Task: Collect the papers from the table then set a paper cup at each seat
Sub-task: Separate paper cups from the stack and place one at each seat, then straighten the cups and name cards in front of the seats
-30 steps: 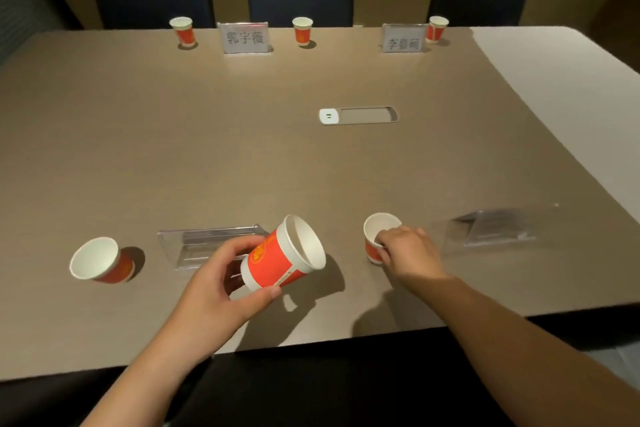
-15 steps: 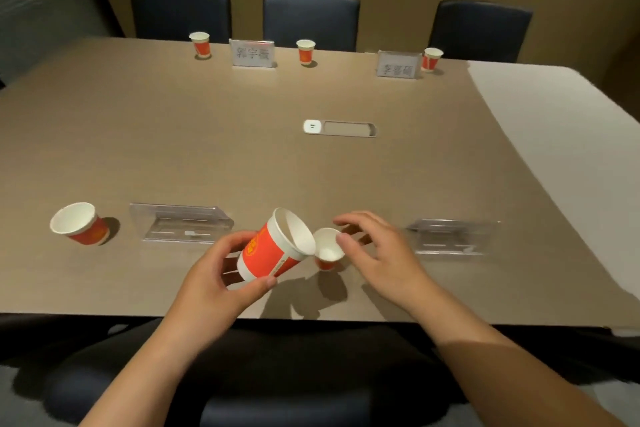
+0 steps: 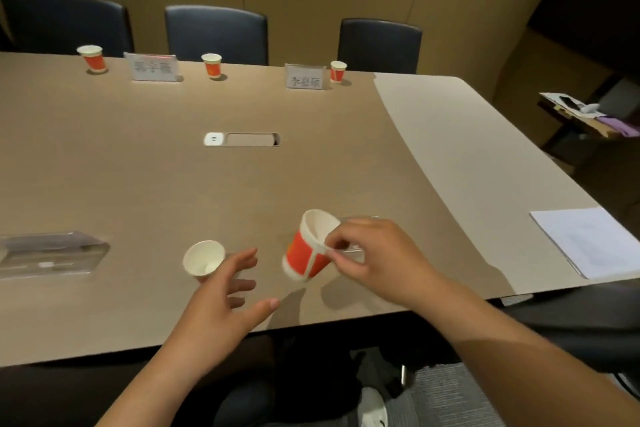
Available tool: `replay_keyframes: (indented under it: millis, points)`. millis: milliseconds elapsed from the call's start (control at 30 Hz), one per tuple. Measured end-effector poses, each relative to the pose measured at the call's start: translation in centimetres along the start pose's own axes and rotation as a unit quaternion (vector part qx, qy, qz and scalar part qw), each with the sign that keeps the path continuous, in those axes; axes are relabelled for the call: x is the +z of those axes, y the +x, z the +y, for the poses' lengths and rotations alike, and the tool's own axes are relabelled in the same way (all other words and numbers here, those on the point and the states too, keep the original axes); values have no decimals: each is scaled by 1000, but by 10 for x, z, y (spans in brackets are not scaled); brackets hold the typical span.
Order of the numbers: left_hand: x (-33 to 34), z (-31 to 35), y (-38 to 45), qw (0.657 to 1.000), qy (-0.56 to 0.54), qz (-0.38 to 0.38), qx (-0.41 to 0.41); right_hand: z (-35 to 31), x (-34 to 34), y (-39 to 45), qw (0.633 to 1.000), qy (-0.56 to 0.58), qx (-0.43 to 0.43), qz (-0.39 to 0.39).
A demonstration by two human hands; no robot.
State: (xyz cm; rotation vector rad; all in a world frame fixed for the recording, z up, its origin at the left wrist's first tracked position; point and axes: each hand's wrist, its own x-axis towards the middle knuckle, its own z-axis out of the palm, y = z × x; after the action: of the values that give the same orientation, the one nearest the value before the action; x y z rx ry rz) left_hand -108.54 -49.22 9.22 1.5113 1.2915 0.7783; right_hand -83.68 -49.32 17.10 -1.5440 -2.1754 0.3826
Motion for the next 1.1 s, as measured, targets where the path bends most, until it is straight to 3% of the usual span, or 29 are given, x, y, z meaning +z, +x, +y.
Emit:
replay_keyframes:
  millis: [200, 400, 600, 833, 1100]
  points:
    - [119, 26, 62, 998, 49, -35, -24, 199, -64, -14, 960, -245, 98, -88]
    - [197, 53, 90, 993, 95, -42, -60, 307, -38, -17, 936, -297, 77, -172]
    - [214, 66, 110, 982, 176, -19, -65, 346, -6, -13, 936, -246, 98, -232]
    - [216, 57, 162, 940, 331, 41, 70, 350, -23, -16, 983, -106, 105, -103]
    - [211, 29, 245, 844, 518, -139, 20, 345, -15, 5, 942, -146, 140, -269]
